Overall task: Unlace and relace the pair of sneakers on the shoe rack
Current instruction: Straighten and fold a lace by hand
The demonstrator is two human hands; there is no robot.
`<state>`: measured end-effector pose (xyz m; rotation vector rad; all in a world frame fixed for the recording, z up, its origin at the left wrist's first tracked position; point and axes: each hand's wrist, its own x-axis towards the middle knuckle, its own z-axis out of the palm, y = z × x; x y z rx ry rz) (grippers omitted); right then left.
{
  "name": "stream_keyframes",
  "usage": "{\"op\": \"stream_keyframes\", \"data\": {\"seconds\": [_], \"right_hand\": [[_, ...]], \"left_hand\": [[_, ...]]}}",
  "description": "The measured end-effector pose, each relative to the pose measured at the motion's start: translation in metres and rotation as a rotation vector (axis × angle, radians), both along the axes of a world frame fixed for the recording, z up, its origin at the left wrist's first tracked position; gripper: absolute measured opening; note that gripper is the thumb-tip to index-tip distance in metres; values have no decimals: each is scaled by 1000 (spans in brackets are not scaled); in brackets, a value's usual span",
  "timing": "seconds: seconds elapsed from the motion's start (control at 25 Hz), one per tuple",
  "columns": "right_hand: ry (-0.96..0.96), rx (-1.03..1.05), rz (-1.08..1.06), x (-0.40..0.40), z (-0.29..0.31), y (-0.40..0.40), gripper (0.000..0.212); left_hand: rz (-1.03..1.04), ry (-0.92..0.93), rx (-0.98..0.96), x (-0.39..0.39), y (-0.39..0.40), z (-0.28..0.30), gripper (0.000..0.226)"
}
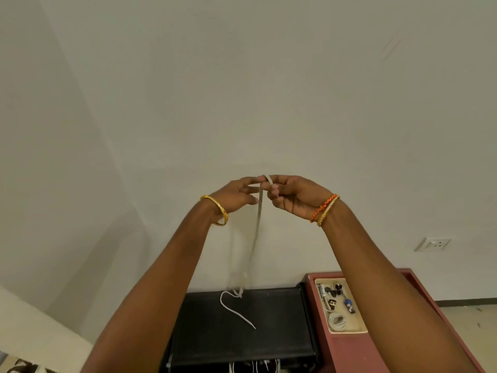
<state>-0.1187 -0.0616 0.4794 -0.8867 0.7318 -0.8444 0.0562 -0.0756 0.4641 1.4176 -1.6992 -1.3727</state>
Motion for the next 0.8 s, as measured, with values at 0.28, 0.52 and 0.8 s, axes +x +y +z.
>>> {"op": "stream_keyframes", "data": {"seconds": [0.28, 0.52, 0.8], "right_hand": [[-545, -9, -327, 12, 37, -4, 15], [-98, -461, -614, 0, 37, -23, 25], [290, -620, -385, -12, 20, -3, 34]], "left_hand": [[-62, 287, -60, -23, 15, 11, 26], [-68, 4, -296, -31, 20, 59, 23], [79, -212, -697, -23, -6, 106, 23]]}}
